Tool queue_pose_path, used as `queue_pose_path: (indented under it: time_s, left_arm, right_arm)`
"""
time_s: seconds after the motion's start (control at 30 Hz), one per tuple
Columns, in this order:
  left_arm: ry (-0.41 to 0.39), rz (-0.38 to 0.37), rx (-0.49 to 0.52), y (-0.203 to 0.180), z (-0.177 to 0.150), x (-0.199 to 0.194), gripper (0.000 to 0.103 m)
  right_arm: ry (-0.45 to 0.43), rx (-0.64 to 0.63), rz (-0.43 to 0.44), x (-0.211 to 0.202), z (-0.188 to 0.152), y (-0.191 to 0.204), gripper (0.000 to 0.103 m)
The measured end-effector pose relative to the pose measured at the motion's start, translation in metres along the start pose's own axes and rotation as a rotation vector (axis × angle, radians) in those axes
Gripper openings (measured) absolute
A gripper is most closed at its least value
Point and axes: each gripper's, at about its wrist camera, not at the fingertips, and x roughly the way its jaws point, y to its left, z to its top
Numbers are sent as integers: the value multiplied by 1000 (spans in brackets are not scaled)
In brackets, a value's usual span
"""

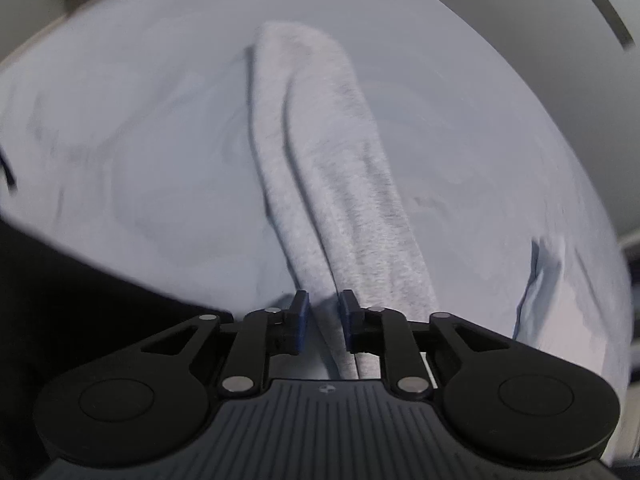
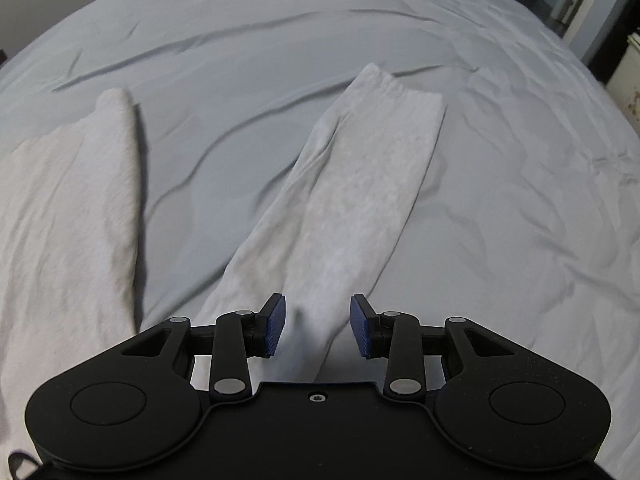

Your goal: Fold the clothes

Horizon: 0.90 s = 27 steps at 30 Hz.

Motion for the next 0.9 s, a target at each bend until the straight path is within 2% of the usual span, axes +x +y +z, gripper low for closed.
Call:
queue_pose_path:
  time_s: [0.07,0.17,0.27,0.4,0.47,0.53,0.6,0.7,0.83,0.9]
  left_arm:
    - [-25,61,34,-1,-2,4,3]
    - [-64,186,99,-13,-1,-3,2]
    - [-140,307,206,-28,7,-20,3]
    - [-203,191,196,-40,20,-39,4]
    - [-198,129,228,-53,23,-40,14]
    - [-181,53,256,-72,26,-36,15]
    - [-147,-31,268,-98,30,-17,15]
    - [-117,-87,277,-121,33,-3,15]
    - [-41,-180,252,-159,35,44,15]
    - [3,-238,234,-175,34,67,14]
  right_arm:
    - [20,6,3,0,-10,-3,34]
    - [41,-1,-3,-2,-17,-8,34]
    - [26,-13,-6,-6,-14,-14,34]
    - [-8,-22,49,-6,1,-10,35]
    - [-34,-32,90,-5,12,-4,35]
    - [-64,-45,130,-5,24,5,35]
    - [-92,-56,182,-3,40,19,34]
    - [-119,-67,232,3,60,34,34]
    - [-137,-52,274,22,90,52,34]
    - [-127,-13,335,36,101,57,34]
